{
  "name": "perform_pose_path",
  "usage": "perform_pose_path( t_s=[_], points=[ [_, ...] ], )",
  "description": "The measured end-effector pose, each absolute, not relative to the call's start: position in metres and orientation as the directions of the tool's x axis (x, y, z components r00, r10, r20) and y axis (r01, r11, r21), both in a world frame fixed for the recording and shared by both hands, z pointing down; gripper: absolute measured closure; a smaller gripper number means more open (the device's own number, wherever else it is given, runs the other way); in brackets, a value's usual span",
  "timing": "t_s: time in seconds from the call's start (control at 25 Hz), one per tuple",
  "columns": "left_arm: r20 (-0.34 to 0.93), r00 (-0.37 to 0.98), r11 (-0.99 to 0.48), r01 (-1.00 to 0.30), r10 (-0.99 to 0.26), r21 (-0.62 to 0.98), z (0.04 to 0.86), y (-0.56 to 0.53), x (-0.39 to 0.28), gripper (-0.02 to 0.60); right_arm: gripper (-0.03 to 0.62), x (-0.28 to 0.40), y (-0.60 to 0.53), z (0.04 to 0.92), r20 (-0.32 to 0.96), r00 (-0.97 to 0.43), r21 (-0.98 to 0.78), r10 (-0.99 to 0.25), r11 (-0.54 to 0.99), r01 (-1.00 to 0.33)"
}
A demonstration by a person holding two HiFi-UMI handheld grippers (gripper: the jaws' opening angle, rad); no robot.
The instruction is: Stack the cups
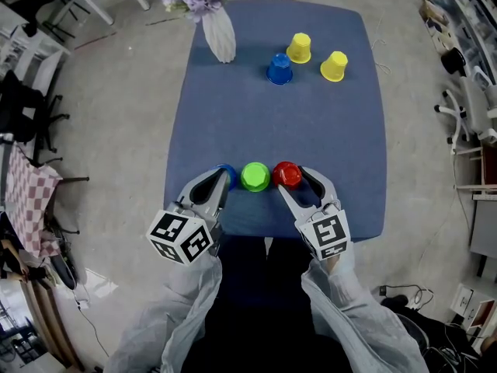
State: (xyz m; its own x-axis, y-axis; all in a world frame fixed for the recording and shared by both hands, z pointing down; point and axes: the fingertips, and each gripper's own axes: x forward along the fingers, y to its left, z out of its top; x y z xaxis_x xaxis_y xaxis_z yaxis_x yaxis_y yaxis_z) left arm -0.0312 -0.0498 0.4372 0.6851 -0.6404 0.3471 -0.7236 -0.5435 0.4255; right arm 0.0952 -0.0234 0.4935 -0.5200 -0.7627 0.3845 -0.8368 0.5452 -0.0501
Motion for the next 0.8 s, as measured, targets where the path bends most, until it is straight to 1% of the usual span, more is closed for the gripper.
perform_pose_path(
  t_s=[0.12, 0.16, 0.2, 0.24, 0.44, 0.72, 0.8],
  points=[
    [0.342, 0.687, -0.546, -0.722, -0.641, 0.426, 0.435, -0.053, -0.03, 0.583, 0.352, 0.09, -0.024, 0.491, 0.388, -0.539, -0.052, -0.747, 0.566, -0.822],
    [0.34, 0.688, -0.548, -0.72, -0.641, 0.426, 0.434, -0.055, -0.03, 0.583, 0.322, 0.089, -0.023, 0.489, 0.39, -0.551, -0.053, -0.738, 0.58, -0.813],
    [0.337, 0.69, -0.55, -0.719, -0.641, 0.425, 0.432, -0.056, -0.029, 0.583, 0.263, 0.089, -0.022, 0.487, 0.39, -0.563, -0.056, -0.728, 0.592, -0.804],
    [0.336, 0.692, -0.553, -0.717, -0.64, 0.423, 0.431, -0.057, -0.028, 0.583, 0.231, 0.09, -0.021, 0.484, 0.387, -0.575, -0.064, -0.721, 0.601, -0.797],
    [0.331, 0.694, -0.564, -0.716, -0.639, 0.412, 0.426, -0.061, -0.023, 0.583, 0.214, 0.106, -0.023, 0.461, 0.359, -0.618, -0.106, -0.699, 0.627, -0.772],
    [0.294, 0.688, -0.576, -0.721, -0.663, 0.385, 0.406, -0.079, -0.027, 0.583, 0.214, 0.13, -0.053, 0.421, 0.344, -0.612, -0.105, -0.712, 0.618, -0.779],
    [0.289, 0.683, -0.579, -0.725, -0.67, 0.372, 0.401, -0.086, -0.031, 0.583, 0.214, 0.139, -0.064, 0.407, 0.311, -0.608, -0.129, -0.73, 0.602, -0.788]
  ],
)
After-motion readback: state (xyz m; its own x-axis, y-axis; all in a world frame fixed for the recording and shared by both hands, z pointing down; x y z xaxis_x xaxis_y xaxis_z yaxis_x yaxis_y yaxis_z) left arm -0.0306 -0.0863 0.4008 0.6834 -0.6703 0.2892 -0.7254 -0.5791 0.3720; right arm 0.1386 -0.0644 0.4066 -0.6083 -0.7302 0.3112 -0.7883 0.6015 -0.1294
